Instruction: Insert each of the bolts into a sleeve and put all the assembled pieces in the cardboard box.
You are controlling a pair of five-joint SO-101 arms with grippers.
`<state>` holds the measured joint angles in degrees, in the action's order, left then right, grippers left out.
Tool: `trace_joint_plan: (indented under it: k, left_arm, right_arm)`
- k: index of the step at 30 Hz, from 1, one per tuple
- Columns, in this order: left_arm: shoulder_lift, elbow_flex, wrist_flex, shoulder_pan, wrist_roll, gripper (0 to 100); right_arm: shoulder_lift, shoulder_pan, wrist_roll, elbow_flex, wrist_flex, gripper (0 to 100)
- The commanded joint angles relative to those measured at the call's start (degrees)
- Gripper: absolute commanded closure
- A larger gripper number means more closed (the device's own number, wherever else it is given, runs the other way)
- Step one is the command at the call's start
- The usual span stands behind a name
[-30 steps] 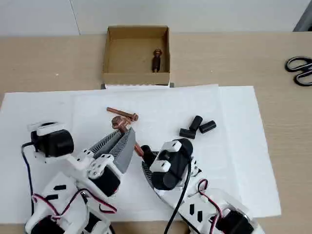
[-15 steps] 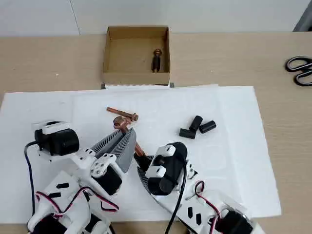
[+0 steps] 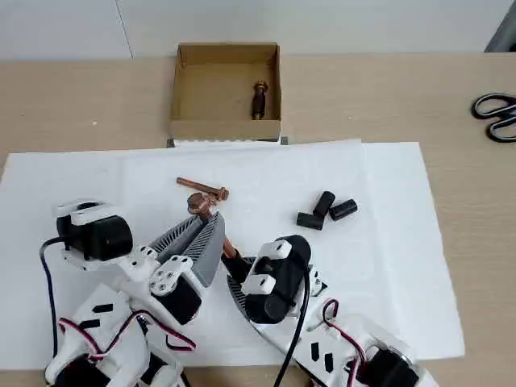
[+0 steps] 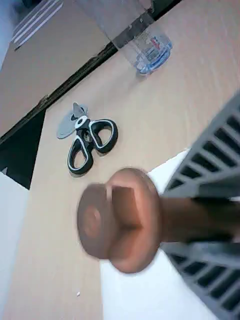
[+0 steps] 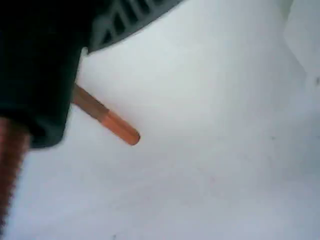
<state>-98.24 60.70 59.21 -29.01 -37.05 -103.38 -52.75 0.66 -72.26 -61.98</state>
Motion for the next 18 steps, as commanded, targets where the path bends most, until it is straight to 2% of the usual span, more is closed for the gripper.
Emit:
trace_joint_plan:
  k: [1, 6, 15, 18]
  left_arm:
    - [0.3, -0.1, -1.5, -0.3, 0.9, 99]
    - [0.3, 1.9, -1.5, -0.3, 0.9, 99]
    - [0.3, 2.2, -1.5, -0.3, 0.9, 99]
    - [-0.1, 1.7, -1.7, -0.2, 3.6, 99]
  right_arm:
    - [-0.6, -0.3, 0.7, 3.3, 1.2, 99.5]
    - [-0.6, -0.3, 3.4, 3.8, 1.2, 99.5]
    - [-0.6, -0.3, 3.9, 4.3, 1.2, 99.5]
    - [-0.6, -0.3, 3.9, 4.3, 1.3, 99.5]
